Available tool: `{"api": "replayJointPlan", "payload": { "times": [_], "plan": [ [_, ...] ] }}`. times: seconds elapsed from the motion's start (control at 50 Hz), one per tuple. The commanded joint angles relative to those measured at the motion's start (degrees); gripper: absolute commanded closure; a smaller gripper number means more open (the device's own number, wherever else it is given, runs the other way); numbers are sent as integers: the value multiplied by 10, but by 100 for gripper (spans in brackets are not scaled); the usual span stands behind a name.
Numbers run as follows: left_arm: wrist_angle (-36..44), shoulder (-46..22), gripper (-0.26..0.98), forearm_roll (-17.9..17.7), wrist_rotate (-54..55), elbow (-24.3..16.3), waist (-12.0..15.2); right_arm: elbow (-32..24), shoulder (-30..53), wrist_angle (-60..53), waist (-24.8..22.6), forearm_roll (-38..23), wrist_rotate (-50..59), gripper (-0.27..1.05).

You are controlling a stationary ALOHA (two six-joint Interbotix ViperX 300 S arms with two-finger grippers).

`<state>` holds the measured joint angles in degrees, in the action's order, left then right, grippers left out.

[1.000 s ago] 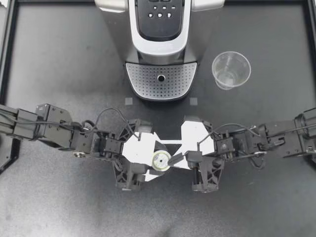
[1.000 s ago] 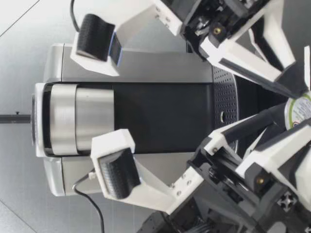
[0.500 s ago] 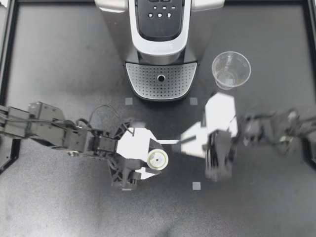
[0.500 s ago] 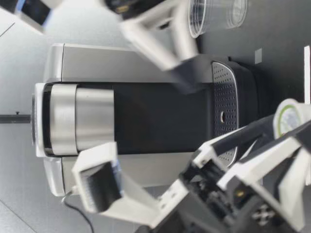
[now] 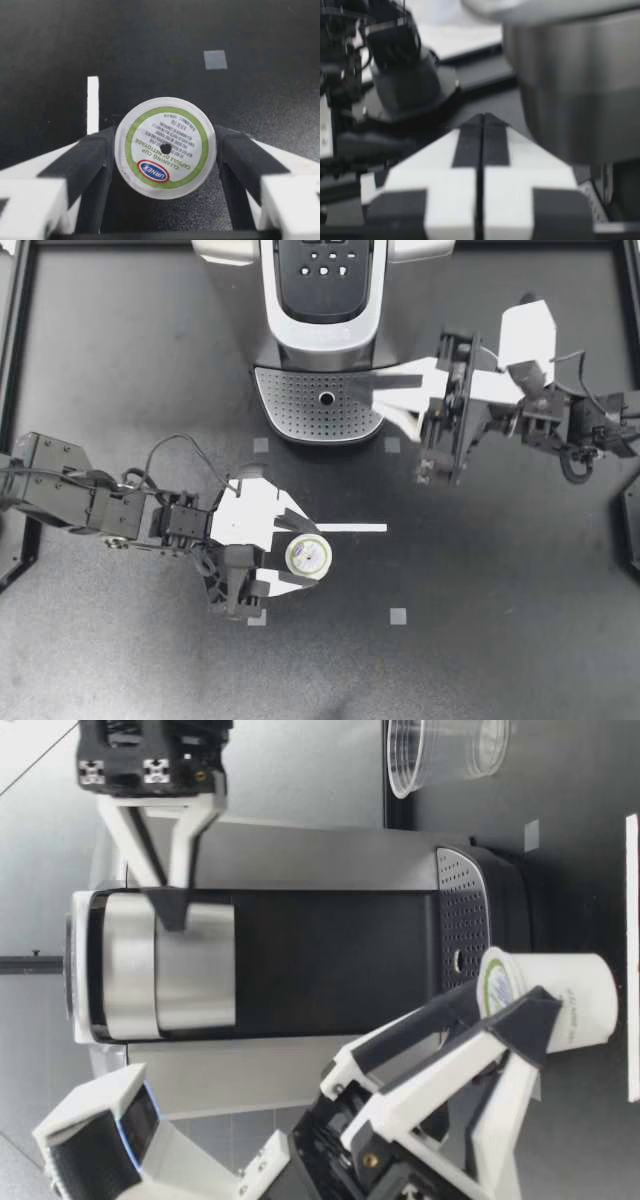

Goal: Place the coffee capsule inside the capsule container, then place the cup onto the center of the cup tray, then push the 'Hot Water' and 'Travel Mug' buttons.

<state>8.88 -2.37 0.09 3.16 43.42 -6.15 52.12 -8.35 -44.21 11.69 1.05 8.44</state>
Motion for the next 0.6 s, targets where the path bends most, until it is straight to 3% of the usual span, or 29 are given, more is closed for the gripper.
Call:
{"api": "replayJointPlan", "payload": {
  "times": [0.0,0.58],
  "plan": [
    [5,18,20,-1,0,-7,2,-10,-9,-25,10,1,-1,76],
    [5,22,20,-1,1,-10,2,-62,-6,-76,25,1,-42,76]
  ]
}}
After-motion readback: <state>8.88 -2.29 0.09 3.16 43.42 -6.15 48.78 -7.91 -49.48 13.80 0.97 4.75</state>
